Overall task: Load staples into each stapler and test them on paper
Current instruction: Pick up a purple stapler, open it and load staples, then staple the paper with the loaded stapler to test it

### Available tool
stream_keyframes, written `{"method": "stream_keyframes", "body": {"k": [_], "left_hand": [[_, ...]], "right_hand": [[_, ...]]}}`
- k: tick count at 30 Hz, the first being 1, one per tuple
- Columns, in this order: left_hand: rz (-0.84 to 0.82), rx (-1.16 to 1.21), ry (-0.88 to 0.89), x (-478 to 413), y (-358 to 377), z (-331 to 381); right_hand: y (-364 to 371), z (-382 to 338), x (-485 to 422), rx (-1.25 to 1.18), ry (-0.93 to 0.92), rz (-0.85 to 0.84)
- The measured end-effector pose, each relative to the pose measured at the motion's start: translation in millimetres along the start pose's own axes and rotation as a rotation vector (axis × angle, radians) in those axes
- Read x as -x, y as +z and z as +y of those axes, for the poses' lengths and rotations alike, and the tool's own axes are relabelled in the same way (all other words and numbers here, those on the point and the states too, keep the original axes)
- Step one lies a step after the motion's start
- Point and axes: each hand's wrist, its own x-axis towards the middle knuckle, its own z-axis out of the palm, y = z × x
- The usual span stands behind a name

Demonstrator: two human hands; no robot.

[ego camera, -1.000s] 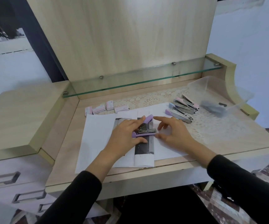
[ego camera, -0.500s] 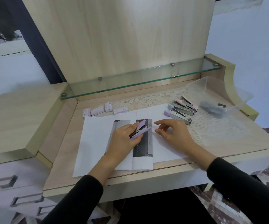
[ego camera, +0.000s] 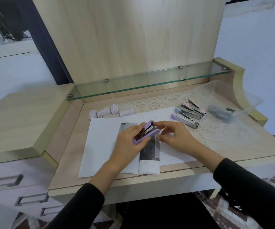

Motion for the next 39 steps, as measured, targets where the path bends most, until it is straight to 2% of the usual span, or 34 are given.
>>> {"method": "stream_keyframes", "body": {"k": [4, 8, 11, 15, 25, 27, 31, 33, 36, 39], "left_hand": [[-0.009, 0.060, -0.046, 1.0, -4.9, 10.8], [-0.018, 0.345, -0.262, 0.3, -15.2, 28.7], [0.077, 0.531, -0.327, -0.8, -20.9, 39.1], [0.165, 0.553, -0.380, 0.4, -14.3, 50.5], [0.127, 0.392, -0.375, -6.6, -25.6, 44.7], [0.118, 0.413, -0.388, -10.0, -29.6, 46.0], [0.081, 0.728, -0.451, -17.0, -34.6, 53.4], [0.071, 0.666, -0.436, -19.9, -33.1, 50.9], [0.049, 0.472, -0.419, -18.7, -29.2, 43.4], [-0.074, 0.303, -0.436, -7.6, -28.0, 37.4]], "right_hand": [[-0.3, -5.7, 4.5, -0.149, -0.004, -0.004], [-4.9, -14.5, 10.0, -0.280, -0.017, -0.051], [-1.7, -22.5, 15.4, -0.486, 0.015, -0.073], [8.9, -25.8, 19.3, -0.561, 0.049, -0.011], [1.1, -20.6, 11.2, -0.243, -0.052, 0.140], [-2.5, -25.3, 11.7, -0.295, -0.060, 0.110], [-12.5, -34.2, 15.6, -0.545, 0.053, -0.155], [-15.6, -33.7, 16.3, -0.572, 0.076, -0.218], [-24.5, -31.0, 14.9, -0.474, 0.089, -0.220], [-37.4, -21.4, 16.1, -0.416, 0.156, -0.219]]}}
